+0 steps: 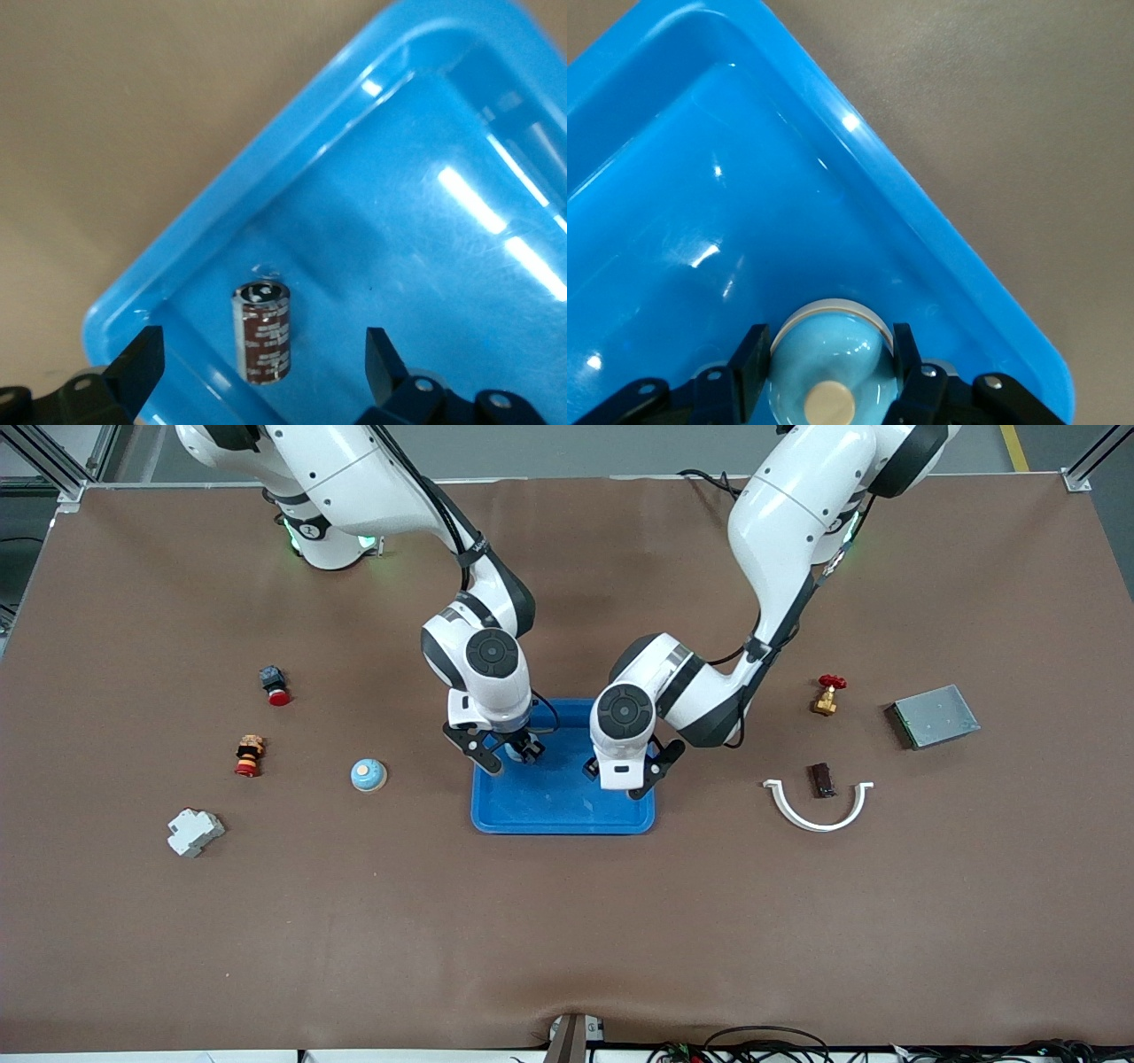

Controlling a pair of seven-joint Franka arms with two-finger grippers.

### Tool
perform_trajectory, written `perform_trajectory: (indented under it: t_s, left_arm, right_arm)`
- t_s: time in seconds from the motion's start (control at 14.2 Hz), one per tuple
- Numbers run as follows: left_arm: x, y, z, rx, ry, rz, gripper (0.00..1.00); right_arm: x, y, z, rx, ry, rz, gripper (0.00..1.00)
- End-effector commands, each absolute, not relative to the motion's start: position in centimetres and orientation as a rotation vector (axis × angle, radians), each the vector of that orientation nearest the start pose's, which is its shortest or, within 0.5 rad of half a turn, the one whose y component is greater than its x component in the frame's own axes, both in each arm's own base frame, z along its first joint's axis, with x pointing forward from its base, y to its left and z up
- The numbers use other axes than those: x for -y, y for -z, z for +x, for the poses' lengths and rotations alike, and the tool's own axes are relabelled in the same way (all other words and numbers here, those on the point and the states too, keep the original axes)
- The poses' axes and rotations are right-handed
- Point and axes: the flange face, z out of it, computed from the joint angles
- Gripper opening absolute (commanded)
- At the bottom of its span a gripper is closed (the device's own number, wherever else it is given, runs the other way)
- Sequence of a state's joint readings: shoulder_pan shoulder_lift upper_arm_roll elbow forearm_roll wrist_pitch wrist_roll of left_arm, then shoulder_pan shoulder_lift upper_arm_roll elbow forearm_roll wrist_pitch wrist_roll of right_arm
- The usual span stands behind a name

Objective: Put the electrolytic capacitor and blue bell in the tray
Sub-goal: 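Lower both items into the tray and open both grippers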

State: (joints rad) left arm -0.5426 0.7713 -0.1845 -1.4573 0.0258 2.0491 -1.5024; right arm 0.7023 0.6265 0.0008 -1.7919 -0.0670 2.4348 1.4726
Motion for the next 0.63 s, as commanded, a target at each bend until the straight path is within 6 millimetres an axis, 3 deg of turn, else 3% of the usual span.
perform_trajectory:
  t_s: [0.0, 0.07, 0.14, 0.21, 0.42, 0.56]
  left_arm:
    - [42.6, -25.5, 54.7, 1.066, -0.252, -2.785, 1.0]
    - [41.5, -26.6, 55.0, 1.031, -0.267, -2.781, 1.0]
    - [39.8, -27.8, 56.0, 1.006, -0.275, -2.79, 1.0]
    - [38.2, -29.3, 56.8, 0.977, -0.28, -2.806, 1.0]
    - [33.6, -33.6, 59.1, 0.917, -0.276, -2.861, 1.0]
    - [30.3, -36.1, 60.1, 0.862, -0.302, -2.889, 1.0]
  right_arm:
    - [-43.1, -19.7, 50.5, -1.111, 0.129, -2.937, 0.0]
    - [-43.0, -19.6, 50.6, -1.115, 0.127, -2.939, 0.05]
    - [-42.8, -19.6, 50.7, -1.124, 0.124, -2.937, 0.72]
    - [-43.0, -19.7, 50.6, -1.116, 0.126, -2.94, 1.0]
    - [-43.3, -20.7, 50.9, -1.115, 0.126, -2.935, 1.0]
    - [-43.2, -22.6, 50.8, -1.106, 0.102, -2.972, 1.0]
